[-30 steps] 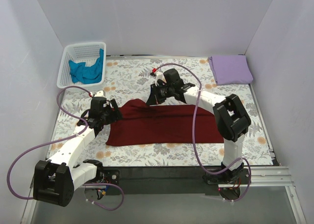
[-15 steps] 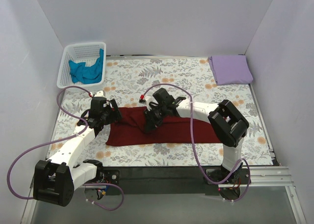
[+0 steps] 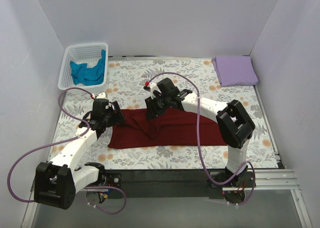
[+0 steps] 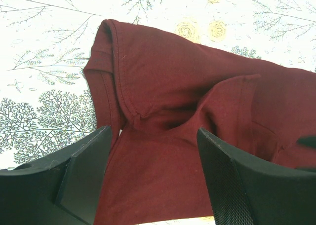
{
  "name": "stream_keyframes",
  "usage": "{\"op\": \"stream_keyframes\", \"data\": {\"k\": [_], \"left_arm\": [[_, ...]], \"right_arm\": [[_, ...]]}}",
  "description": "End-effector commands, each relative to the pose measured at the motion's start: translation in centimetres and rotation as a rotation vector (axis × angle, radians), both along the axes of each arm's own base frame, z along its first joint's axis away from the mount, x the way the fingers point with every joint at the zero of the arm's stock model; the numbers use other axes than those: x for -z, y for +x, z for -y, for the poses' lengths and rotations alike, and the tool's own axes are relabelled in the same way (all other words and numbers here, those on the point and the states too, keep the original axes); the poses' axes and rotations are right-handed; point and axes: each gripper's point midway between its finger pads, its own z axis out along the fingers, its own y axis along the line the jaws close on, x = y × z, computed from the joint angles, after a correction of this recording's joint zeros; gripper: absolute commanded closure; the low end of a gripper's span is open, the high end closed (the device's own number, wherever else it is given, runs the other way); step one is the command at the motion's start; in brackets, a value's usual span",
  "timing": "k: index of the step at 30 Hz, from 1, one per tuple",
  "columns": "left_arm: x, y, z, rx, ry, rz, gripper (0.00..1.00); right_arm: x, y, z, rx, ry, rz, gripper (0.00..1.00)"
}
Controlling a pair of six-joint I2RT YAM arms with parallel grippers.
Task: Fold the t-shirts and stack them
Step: Fold the tshirt
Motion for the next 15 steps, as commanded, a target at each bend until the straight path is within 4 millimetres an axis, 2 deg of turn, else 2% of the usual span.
{"op": "stream_keyframes", "data": {"k": [1, 3, 8, 15], "left_arm": [[-0.9, 0.6, -0.1, -0.005, 0.009, 0.033, 0.32], [-0.9, 0.6, -0.1, -0.007, 0.007, 0.032, 0.32], [-0.8, 0.6, 0.0, -0.002, 0.007, 0.029, 0.32], [-1.1, 0.7, 0.1, 0.000, 0.003, 0.036, 0.32]], "right_arm": [[-1.0, 3.3, -1.8, 0.078, 0.068, 0.019, 0.54], [-0.9, 4.2, -2.4, 0.096, 0.086, 0.026, 0.54], [0.5, 5.9, -3.5, 0.116, 0.111, 0.000, 0.54], [2.8, 6.1, -4.8, 0.086, 0.125, -0.060, 0.54]]}}
